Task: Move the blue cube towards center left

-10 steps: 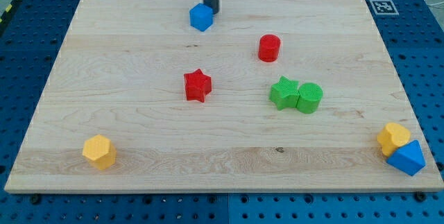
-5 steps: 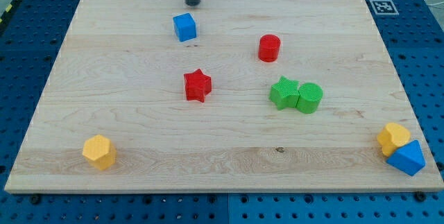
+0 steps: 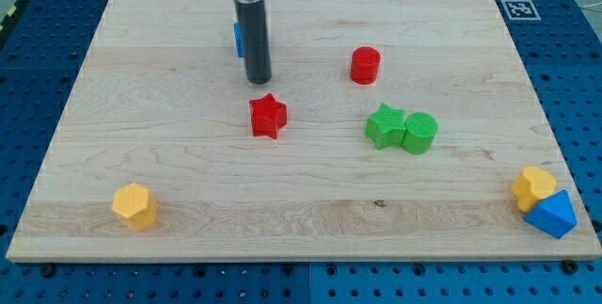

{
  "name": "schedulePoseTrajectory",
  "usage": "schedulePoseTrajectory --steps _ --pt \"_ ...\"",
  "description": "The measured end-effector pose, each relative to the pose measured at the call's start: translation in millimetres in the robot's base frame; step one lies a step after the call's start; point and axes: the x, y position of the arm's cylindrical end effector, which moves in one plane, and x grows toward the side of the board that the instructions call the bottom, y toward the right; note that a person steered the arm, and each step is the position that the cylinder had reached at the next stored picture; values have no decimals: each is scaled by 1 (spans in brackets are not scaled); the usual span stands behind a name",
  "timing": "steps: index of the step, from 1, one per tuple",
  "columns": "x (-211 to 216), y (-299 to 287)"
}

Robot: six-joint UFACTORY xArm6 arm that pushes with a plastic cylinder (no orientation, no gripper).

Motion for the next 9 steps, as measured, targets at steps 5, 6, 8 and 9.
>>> schedulePoseTrajectory --steps 5,6,8,9 --pt "-52 -63" --pt "-34 -63" --pt "-47 -75" --pt "-50 -94"
